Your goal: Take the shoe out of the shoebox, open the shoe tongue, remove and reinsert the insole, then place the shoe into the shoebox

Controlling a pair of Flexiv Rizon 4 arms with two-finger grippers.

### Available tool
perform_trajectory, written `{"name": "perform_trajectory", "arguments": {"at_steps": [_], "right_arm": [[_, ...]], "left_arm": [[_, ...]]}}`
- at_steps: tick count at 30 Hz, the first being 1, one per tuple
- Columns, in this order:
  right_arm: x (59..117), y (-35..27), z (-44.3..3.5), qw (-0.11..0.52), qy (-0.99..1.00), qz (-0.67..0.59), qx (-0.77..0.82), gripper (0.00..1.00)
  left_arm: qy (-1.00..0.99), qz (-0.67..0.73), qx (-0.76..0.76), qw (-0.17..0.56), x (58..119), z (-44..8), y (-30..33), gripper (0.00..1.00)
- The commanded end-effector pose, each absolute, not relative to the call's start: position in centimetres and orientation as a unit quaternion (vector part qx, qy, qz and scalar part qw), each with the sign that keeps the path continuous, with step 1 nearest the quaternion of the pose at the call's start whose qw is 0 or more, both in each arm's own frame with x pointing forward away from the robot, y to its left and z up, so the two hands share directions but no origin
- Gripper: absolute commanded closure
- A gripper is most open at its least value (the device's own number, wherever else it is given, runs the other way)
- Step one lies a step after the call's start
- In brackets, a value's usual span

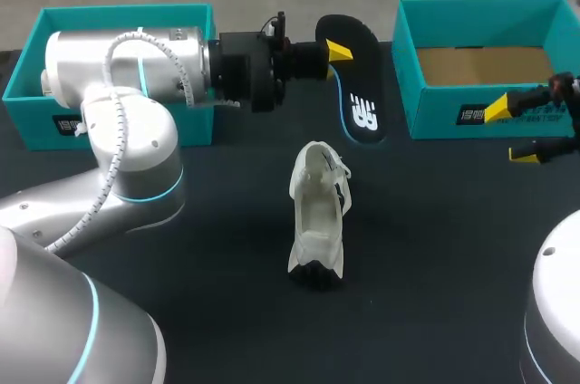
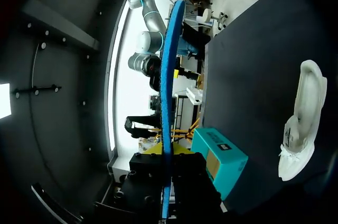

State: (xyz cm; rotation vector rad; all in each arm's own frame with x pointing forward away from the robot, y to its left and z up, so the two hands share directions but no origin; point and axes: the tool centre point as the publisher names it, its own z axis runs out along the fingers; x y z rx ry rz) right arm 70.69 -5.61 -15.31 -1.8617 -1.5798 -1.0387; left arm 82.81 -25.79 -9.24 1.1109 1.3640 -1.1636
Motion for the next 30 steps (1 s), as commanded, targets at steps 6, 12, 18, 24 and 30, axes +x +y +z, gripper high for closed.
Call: {"name": "perform_trajectory", "arguments": {"at_steps": [6,12,18,24,30], "right_arm": [[68.3,-6.4,-15.0,0.218,-0.573,-0.363,-0.702,0.0],[68.3,-6.4,-15.0,0.218,-0.573,-0.363,-0.702,0.0],[67.8,-6.6,-15.7,0.22,-0.588,-0.352,-0.695,0.0],[66.5,-8.1,-16.1,0.197,-0.602,-0.359,-0.686,0.0],[65.3,-8.3,-16.6,0.194,-0.599,-0.352,-0.693,0.0]], "left_arm": [[0.563,-0.479,0.458,0.494,82.8,-9.2,-25.9,1.0],[0.563,-0.479,0.458,0.494,82.8,-9.2,-25.9,1.0],[0.563,-0.479,0.458,0.494,82.8,-9.2,-25.9,1.0],[0.563,-0.479,0.458,0.494,82.8,-9.2,-25.9,1.0],[0.563,-0.479,0.458,0.494,82.8,-9.2,-25.9,1.0]]}}
